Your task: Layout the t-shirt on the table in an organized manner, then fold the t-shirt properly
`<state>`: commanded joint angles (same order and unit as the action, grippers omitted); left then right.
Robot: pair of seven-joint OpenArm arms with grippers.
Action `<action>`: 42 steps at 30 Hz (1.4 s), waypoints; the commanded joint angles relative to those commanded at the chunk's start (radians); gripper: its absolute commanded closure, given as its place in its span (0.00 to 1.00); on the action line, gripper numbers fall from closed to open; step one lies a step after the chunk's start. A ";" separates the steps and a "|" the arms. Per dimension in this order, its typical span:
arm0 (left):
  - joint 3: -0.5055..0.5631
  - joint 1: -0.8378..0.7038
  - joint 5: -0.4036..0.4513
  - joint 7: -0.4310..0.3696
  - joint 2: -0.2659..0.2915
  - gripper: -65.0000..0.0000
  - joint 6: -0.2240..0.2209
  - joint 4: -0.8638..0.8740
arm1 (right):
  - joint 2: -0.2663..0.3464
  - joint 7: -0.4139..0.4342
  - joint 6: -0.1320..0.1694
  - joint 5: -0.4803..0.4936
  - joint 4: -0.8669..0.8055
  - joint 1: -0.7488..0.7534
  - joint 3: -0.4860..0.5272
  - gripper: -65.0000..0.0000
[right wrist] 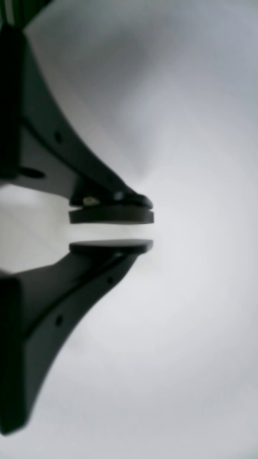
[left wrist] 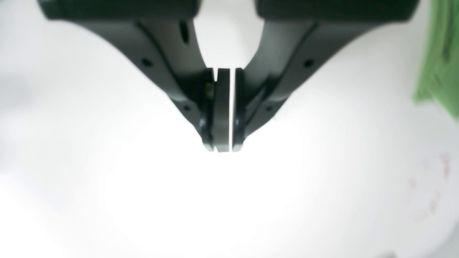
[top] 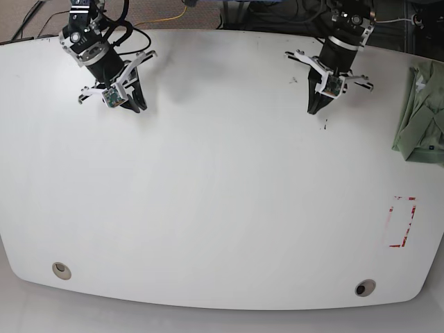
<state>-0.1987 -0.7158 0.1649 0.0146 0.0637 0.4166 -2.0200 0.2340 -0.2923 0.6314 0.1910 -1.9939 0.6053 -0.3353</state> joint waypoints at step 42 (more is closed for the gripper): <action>0.000 -0.593 0.005 -0.043 -0.003 1.00 0.000 0.055 | 0.006 -0.002 0.002 0.138 0.060 0.614 0.021 0.90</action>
<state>-0.1987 -1.3090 0.1695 -0.0284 0.0606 0.4166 -1.9647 0.2401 -0.2938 0.6329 0.3291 -1.9341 1.2190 -0.3138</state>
